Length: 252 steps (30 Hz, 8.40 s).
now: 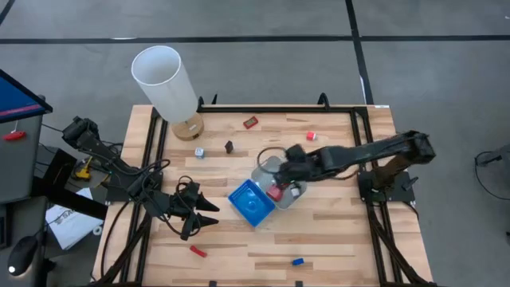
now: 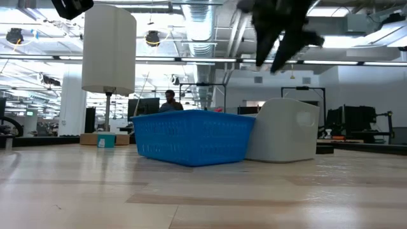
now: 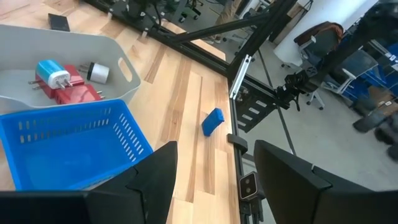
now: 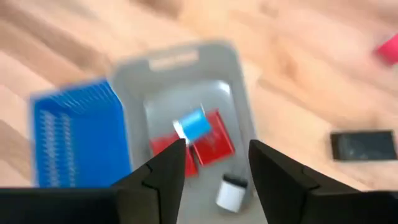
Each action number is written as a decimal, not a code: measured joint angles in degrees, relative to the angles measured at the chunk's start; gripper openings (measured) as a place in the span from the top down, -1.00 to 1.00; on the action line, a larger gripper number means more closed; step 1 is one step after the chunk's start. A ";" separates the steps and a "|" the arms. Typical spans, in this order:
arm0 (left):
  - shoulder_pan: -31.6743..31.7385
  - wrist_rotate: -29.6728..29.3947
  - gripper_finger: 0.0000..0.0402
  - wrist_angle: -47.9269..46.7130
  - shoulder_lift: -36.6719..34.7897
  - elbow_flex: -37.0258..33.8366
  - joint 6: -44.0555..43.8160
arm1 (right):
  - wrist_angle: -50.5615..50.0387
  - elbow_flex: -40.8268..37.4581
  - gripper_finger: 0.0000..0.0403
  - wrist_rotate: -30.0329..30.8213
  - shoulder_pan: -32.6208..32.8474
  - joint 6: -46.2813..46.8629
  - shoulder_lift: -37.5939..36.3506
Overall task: Pick & Place Office items
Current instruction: Put the pink charger adapter into the gray bin
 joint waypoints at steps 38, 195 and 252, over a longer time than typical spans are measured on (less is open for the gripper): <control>8.26 2.09 -0.04 0.23 -9.72 0.00 12.19 | -26.25 0.45 0.13 21.38 -4.62 26.31 -24.37; 13.79 -4.59 -0.04 8.72 -7.52 0.02 7.25 | 11.56 -12.24 0.49 -32.06 -54.84 -92.72 14.97; 13.79 1.59 -0.04 -24.11 -23.28 0.01 13.52 | 14.31 -8.42 0.49 -25.38 -6.35 -12.46 4.40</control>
